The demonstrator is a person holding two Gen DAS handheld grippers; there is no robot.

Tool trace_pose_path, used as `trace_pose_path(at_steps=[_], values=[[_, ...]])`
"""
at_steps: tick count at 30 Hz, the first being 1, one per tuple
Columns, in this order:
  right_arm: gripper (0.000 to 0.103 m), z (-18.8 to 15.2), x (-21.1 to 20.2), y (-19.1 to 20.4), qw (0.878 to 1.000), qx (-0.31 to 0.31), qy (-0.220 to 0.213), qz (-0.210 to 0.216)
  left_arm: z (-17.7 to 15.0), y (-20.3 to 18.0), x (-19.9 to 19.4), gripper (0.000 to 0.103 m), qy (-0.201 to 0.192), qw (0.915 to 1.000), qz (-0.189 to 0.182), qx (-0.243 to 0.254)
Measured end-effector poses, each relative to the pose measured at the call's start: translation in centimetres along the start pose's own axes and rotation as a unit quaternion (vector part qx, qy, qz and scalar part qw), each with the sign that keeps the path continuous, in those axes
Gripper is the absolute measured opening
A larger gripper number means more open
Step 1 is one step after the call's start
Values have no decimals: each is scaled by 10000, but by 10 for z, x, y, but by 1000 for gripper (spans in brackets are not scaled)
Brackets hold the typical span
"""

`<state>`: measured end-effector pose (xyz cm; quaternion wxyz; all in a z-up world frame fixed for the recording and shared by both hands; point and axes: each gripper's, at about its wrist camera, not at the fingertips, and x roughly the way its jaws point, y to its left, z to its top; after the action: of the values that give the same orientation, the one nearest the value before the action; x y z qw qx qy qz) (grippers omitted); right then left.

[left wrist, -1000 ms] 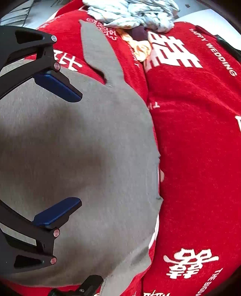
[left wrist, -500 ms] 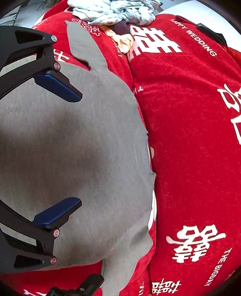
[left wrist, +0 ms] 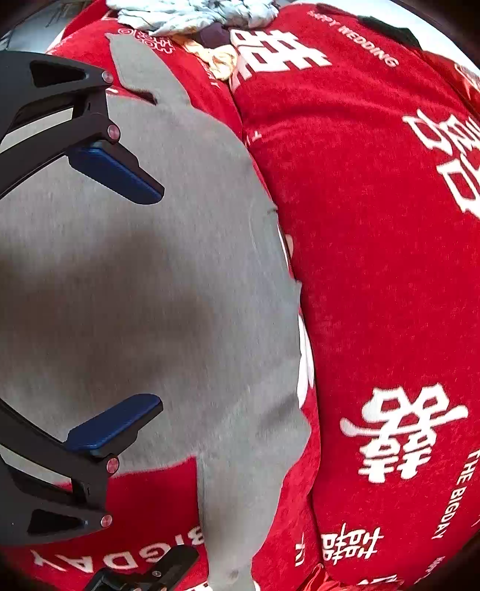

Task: Fold small clothes
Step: 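Move the right gripper to the cuff of a grey sweater sleeve, then close the right gripper on the sleeve cuff and lift it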

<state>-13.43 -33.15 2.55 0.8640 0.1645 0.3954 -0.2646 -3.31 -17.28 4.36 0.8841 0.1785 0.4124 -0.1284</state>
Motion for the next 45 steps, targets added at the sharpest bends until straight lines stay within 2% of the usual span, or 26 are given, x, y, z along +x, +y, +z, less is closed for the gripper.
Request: trace_pose_path(at_steps=[22, 29, 31, 36, 38, 39, 40, 41, 42, 43, 45], values=[[102, -9, 40, -129, 9931, 1052, 260, -444, 36, -94, 27, 103, 366, 9961, -366, 717], [101, -3, 72, -170, 9843, 1690, 428, 276, 44, -101, 39, 103, 497, 9954, -360, 730], [98, 0, 82, -175, 9819, 1794, 481, 373, 46, -101, 43, 103, 536, 9954, -365, 705], [94, 12, 106, -194, 9672, 2299, 556, 930, 51, -99, 49, 103, 572, 9955, -390, 647], [88, 17, 114, -204, 9603, 2539, 538, 1020, 53, -98, 51, 103, 582, 9956, -407, 610], [75, 19, 119, -211, 9554, 2690, 532, 1094, 54, -97, 51, 103, 593, 9956, -427, 591], [58, 19, 123, -215, 9526, 2764, 536, 1154, 55, -96, 52, 103, 608, 9955, -434, 577], [47, 20, 126, -220, 9509, 2805, 550, 1190, 55, -96, 53, 103, 625, 9955, -441, 567], [29, 21, 125, -223, 9511, 2796, 534, 1199, 56, -96, 54, 103, 631, 9954, -445, 568], [18, 21, 122, -224, 9518, 2779, 460, 1216, 57, -96, 54, 103, 629, 9954, -447, 566], [14, 20, 102, -223, 9571, 2645, 71, 1186, 59, -95, 56, 103, 636, 9954, -473, 538]])
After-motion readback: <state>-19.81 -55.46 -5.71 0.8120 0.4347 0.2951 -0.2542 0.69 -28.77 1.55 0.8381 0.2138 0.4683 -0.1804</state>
